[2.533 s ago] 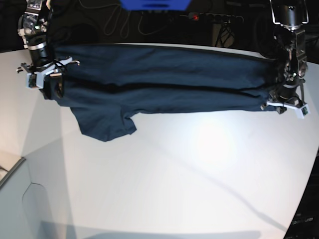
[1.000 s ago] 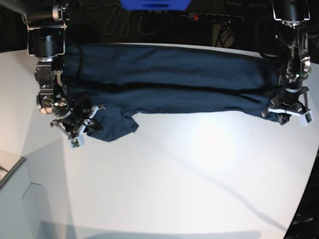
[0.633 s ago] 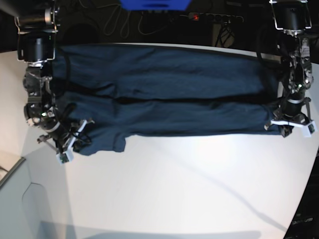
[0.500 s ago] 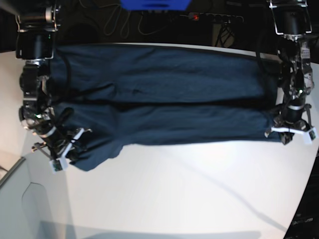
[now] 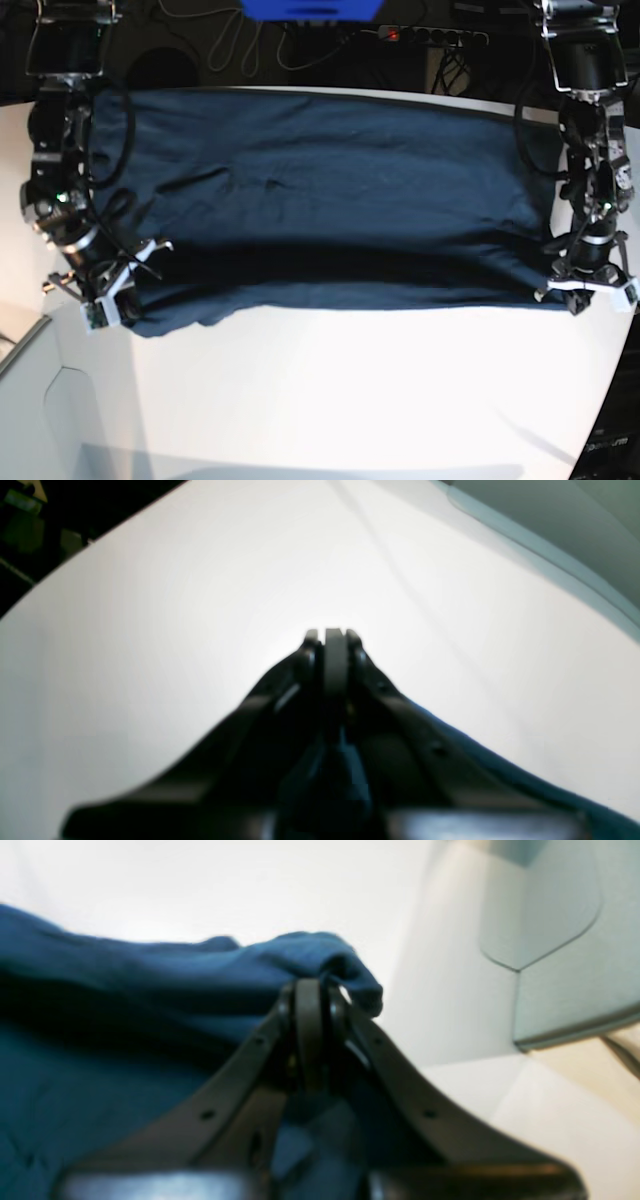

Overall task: Layout the t-shirt on the table in an organized manner, then fold the t-shirt properly
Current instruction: 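Grasp the folded edge with both grippers and fold it over again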

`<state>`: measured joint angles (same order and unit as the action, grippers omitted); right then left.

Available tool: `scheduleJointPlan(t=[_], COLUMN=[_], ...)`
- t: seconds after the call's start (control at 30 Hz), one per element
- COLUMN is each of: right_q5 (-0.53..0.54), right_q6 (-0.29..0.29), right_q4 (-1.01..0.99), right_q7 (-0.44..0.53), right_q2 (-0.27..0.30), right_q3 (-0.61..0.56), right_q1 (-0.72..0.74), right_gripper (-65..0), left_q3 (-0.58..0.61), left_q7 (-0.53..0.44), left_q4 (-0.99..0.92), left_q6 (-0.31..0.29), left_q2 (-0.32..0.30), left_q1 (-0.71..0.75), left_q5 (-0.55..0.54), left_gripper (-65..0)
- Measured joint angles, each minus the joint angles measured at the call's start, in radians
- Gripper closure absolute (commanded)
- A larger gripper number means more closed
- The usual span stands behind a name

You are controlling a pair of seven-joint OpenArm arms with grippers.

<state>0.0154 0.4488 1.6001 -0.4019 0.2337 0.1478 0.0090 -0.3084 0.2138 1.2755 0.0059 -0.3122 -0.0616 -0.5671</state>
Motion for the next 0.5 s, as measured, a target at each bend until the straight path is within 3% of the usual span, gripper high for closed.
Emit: scheduleJointPlan(t=[0.17, 0.4, 0.5], right_q5=[0.004, 0.001, 0.008], right_q6=[0.0, 0.001, 0.002], right_q4=[0.082, 0.199, 0.22], right_q7=[0.008, 0.007, 0.011], right_q2=[-0.003, -0.094, -0.101], right_q3=[0.002, 0.076, 0.075], right_q1=[-0.106, -0.243, -0.306], right_gripper=[0.0, 0.0, 0.0], left_q3=[-0.003, -0.008, -0.008], left_q7=[-0.008, -0.008, -0.012], left_q4=[0.005, 0.053, 0.082], left_q6=[0.002, 0.005, -0.003], left_q2=[0.031, 0.033, 0.039], left_q1=[0.012, 0.121, 0.161], left_q5=[0.0, 0.002, -0.003], left_gripper=[0.0, 0.0, 0.0])
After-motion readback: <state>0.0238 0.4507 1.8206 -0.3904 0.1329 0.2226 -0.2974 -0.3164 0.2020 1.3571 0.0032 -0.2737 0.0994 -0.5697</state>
